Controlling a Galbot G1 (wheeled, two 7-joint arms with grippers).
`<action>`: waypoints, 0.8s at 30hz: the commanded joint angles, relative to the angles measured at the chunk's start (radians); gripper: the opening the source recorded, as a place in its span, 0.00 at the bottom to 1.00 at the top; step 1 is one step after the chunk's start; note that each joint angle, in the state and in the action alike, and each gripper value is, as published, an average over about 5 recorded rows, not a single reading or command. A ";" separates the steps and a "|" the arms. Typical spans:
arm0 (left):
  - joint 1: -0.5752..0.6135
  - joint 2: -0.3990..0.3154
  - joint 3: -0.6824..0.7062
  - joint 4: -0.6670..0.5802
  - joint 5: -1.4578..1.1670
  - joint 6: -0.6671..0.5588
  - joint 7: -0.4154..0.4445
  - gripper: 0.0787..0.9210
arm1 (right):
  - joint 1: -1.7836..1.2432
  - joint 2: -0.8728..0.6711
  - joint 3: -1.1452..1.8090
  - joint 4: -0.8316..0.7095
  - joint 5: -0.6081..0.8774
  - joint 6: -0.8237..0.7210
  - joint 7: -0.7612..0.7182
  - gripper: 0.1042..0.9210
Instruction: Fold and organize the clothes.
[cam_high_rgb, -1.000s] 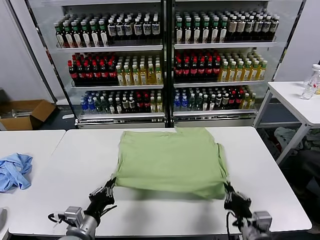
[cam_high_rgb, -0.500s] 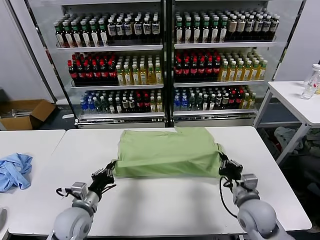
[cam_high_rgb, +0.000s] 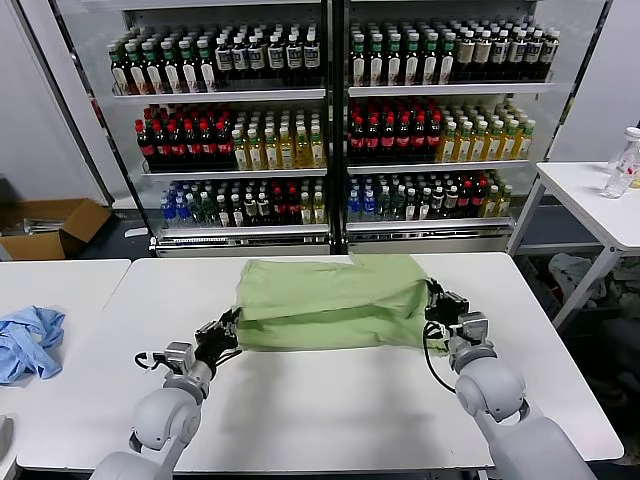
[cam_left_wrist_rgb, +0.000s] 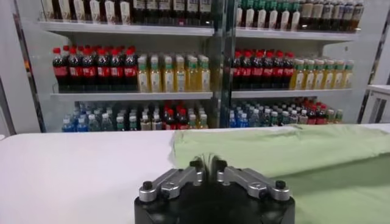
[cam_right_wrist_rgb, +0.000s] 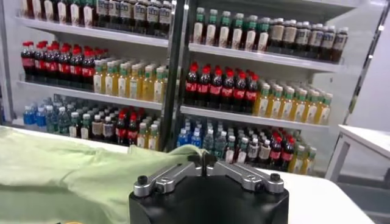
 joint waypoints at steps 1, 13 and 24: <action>0.062 -0.020 -0.011 -0.062 0.035 -0.008 -0.006 0.34 | -0.147 0.000 0.056 0.082 -0.037 -0.009 -0.001 0.36; 0.105 -0.053 -0.005 0.000 0.054 0.031 -0.032 0.76 | -0.291 0.003 0.144 0.095 -0.007 -0.048 0.025 0.78; 0.052 -0.055 0.023 0.064 0.031 0.066 -0.033 0.71 | -0.178 0.026 0.073 0.019 0.127 -0.191 0.032 0.88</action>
